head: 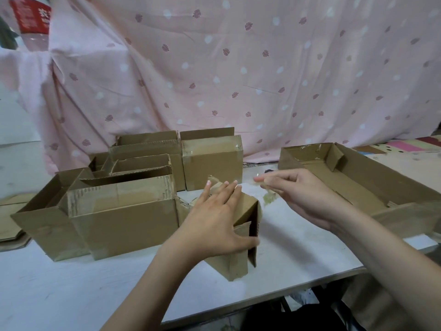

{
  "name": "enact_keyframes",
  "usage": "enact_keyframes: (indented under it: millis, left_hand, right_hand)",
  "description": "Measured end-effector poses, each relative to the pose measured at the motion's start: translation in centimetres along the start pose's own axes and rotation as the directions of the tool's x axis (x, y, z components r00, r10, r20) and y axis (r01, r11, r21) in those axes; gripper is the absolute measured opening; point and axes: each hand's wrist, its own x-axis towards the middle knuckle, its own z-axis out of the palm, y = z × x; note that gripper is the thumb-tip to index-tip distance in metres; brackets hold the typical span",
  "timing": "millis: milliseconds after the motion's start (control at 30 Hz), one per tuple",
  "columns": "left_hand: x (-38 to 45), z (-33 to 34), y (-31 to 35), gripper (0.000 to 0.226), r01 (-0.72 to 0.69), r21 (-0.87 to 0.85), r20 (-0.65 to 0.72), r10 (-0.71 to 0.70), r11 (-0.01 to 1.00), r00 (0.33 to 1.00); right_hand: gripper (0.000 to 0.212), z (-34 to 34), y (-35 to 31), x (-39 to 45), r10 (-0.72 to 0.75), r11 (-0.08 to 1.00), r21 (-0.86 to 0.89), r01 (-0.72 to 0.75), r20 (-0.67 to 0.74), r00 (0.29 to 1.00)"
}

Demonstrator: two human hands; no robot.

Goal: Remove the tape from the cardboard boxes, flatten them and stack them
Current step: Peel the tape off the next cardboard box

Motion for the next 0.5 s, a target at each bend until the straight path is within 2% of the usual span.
enact_keyframes:
  millis: [100,167,233,333,400,500]
  left_hand:
    - [-0.3,-1.5,-1.1,0.134,-0.059,0.004,0.194,0.057,0.998,0.979]
    - [-0.3,-2.4,-1.8,0.138,-0.086,0.021,0.304,0.075,0.996,0.95]
    - [0.0,-2.8,-2.1,0.137,-0.093,0.055,0.354,0.067,0.994,0.933]
    - [0.3,-2.9,-2.0,0.128,-0.086,0.098,0.34,0.047,0.991,0.939]
    - [0.4,-2.7,-1.9,0.121,-0.088,0.103,0.317,0.052,0.991,0.947]
    - [0.5,-2.4,-1.8,0.117,-0.094,0.103,0.294,0.06,0.99,0.954]
  right_hand:
    - [0.02,-0.1,-0.4,-0.6,-0.056,0.987,-0.15,0.051,-0.025,0.998]
    - [0.02,-0.2,-0.8,-0.8,-0.1,0.971,-0.222,0.091,-0.029,0.995]
    - [0.019,-0.1,-1.0,-0.9,-0.112,0.959,-0.266,0.098,-0.039,0.993]
    - [0.023,0.3,-0.9,-1.0,-0.034,0.995,-0.098,0.03,-0.046,0.998]
    - [0.031,0.5,-0.7,-1.1,0.018,0.999,0.03,-0.018,0.002,1.0]
    - [0.037,0.3,0.0,-0.9,0.016,0.996,0.086,-0.018,0.022,1.0]
